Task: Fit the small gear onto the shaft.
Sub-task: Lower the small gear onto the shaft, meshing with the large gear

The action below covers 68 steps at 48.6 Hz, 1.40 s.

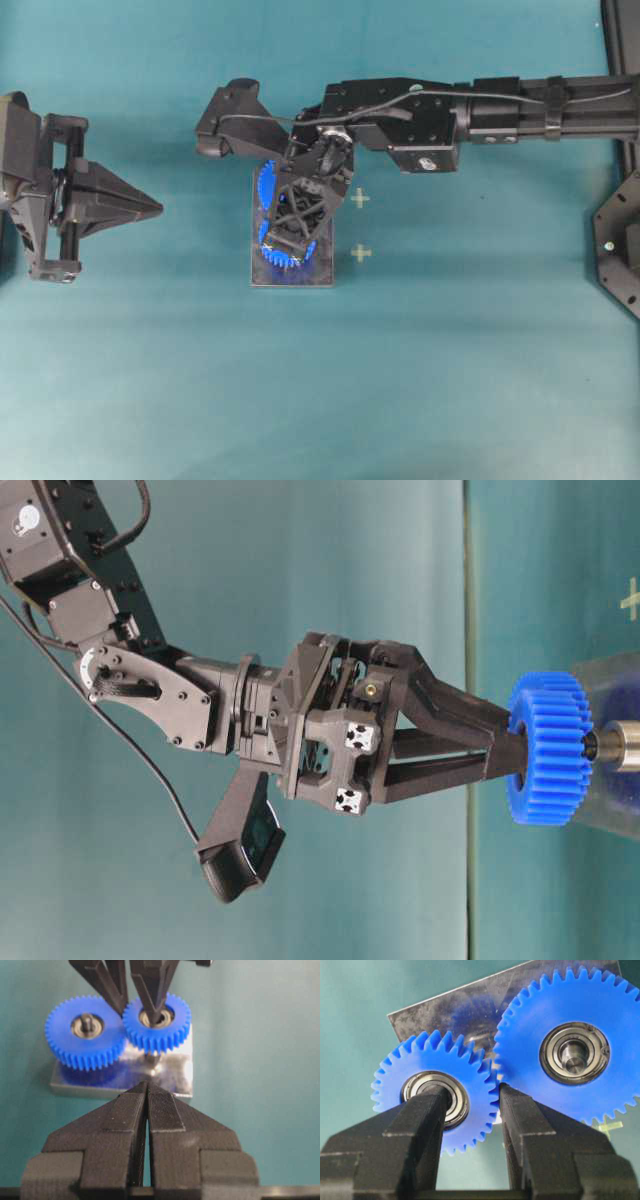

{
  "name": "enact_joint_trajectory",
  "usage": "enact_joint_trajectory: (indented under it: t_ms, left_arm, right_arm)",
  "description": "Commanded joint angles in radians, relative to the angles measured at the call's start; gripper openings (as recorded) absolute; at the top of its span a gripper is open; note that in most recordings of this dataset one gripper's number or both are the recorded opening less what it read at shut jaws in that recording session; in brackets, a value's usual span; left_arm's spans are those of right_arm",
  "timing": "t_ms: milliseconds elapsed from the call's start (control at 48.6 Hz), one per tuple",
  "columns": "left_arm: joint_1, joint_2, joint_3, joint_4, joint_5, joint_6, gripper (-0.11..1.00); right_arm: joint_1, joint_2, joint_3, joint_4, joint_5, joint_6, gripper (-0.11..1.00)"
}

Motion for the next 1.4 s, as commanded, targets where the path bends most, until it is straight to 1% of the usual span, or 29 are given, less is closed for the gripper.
enact_joint_trajectory:
  t_ms: [0,62,247,473,741,967,1009,1029,1132,1153,1173,1379]
  left_arm:
    - [-0.003,-0.005,-0.011,0.002,-0.005,-0.002,0.0]
    - [-0.003,-0.006,-0.009,0.002,-0.005,-0.002,0.0]
    - [-0.003,-0.014,-0.008,0.002,-0.005,-0.002,0.0]
    - [-0.003,-0.025,-0.006,0.002,-0.005,-0.002,0.0]
    - [-0.003,-0.032,-0.006,0.002,-0.005,-0.002,0.0]
    - [-0.005,-0.032,-0.005,0.002,-0.005,-0.002,0.0]
    - [-0.005,-0.032,-0.005,0.002,-0.005,-0.002,0.0]
    - [-0.005,-0.032,-0.005,0.002,-0.005,-0.002,0.0]
    - [-0.009,-0.034,-0.002,0.002,-0.005,-0.003,0.0]
    - [-0.011,-0.034,-0.002,0.002,-0.005,-0.003,0.0]
    - [-0.011,-0.034,-0.002,0.002,-0.005,-0.003,0.0]
    - [-0.012,-0.038,-0.002,0.002,-0.005,-0.005,0.0]
  right_arm:
    - [0.018,-0.012,-0.012,-0.006,0.015,-0.008,0.35]
    - [0.02,-0.015,-0.012,-0.014,0.023,-0.005,0.35]
    - [0.021,-0.021,-0.014,-0.015,0.029,-0.003,0.35]
    - [0.021,-0.009,-0.046,-0.014,0.037,-0.011,0.35]
    - [0.023,0.012,-0.077,-0.009,0.112,-0.012,0.35]
    - [0.028,0.014,-0.078,-0.009,0.121,-0.008,0.36]
    - [0.028,0.014,-0.078,-0.009,0.12,-0.003,0.4]
    - [0.028,0.014,-0.078,-0.009,0.12,-0.003,0.44]
    - [0.034,0.012,-0.084,-0.009,0.112,0.0,0.74]
    - [0.035,0.012,-0.086,-0.009,0.112,0.0,0.79]
    - [0.038,0.012,-0.087,-0.009,0.11,0.0,0.81]
    - [0.044,-0.005,-0.095,-0.009,0.115,0.015,0.78]
